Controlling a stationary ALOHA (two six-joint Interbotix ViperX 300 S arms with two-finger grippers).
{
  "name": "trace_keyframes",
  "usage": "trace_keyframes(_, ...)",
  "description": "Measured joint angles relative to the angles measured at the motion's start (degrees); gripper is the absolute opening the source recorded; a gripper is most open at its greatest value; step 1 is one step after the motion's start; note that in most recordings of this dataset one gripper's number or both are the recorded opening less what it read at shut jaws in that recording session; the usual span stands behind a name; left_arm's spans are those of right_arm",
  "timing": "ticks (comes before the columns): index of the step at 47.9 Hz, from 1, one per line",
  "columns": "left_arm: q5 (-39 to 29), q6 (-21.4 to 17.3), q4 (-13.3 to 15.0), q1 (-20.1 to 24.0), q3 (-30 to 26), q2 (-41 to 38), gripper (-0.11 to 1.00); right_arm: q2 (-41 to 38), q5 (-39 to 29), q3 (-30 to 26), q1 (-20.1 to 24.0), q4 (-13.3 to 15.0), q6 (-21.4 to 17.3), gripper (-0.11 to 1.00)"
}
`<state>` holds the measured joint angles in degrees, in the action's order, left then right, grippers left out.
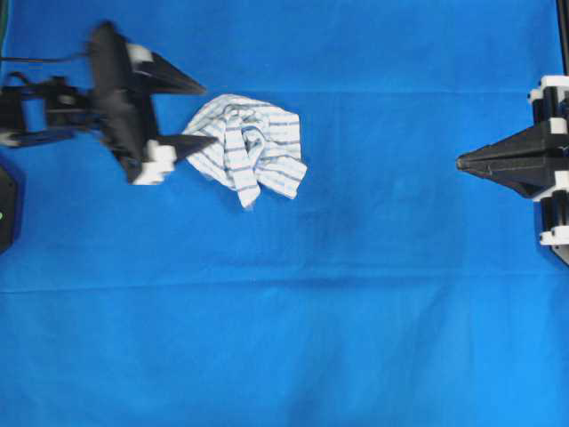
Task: Hand over the towel.
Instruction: 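Move the left gripper to the white-and-blue striped towel and grasp it, then lift the towel with the left gripper and pull it back left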
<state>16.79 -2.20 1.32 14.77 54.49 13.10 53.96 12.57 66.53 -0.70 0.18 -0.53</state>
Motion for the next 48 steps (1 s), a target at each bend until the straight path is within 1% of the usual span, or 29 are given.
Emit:
trace_keyframes(8, -0.97, 0.18, -0.09, 0.09, -4.22, -11.07, 0.94, -0.53, -0.35, 0.00, 0.00, 0.00, 0.00, 0.00)
trace_keyframes(17, -1.14, 0.09, -0.09, 0.18, -6.86, -18.72, 0.94, -1.32, -0.35, 0.00, 0.00, -0.09, 0.00, 0.00)
trace_keyframes(24, -1.23, 0.35, 0.00, 0.18, -7.82, -21.53, 0.94, -2.02, -0.35, 0.00, 0.00, 0.00, 0.00, 0.00)
trace_keyframes(31, -1.58, 0.09, 0.00, 0.18, -8.00, -21.71, 0.93, -2.55, -0.35, 0.00, 0.00, -0.09, 0.00, 0.00)
trace_keyframes(34, -2.29, 0.09, 0.00, 0.18, -8.09, -21.71, 0.90, -2.46, -0.35, 0.00, 0.00, -0.09, 0.00, 0.00)
trace_keyframes(37, -3.34, 0.00, 0.00, 0.18, -8.35, -21.71, 0.81, -2.55, -0.35, 0.00, 0.00, 0.00, 0.00, 0.00)
trace_keyframes(42, -5.45, -0.62, -0.09, 0.18, -8.79, -21.71, 0.53, -2.55, -0.35, 0.00, 0.00, -0.09, 0.00, 0.00)
trace_keyframes(45, -6.06, -0.79, 0.00, 0.18, -8.88, -21.62, 0.34, -2.55, -0.44, 0.00, 0.00, -0.09, 0.00, 0.00)
trace_keyframes(48, -6.15, -0.88, 0.00, 0.18, -8.96, -21.27, 0.19, -2.55, -0.44, 0.00, 0.00, -0.09, 0.00, 0.00)
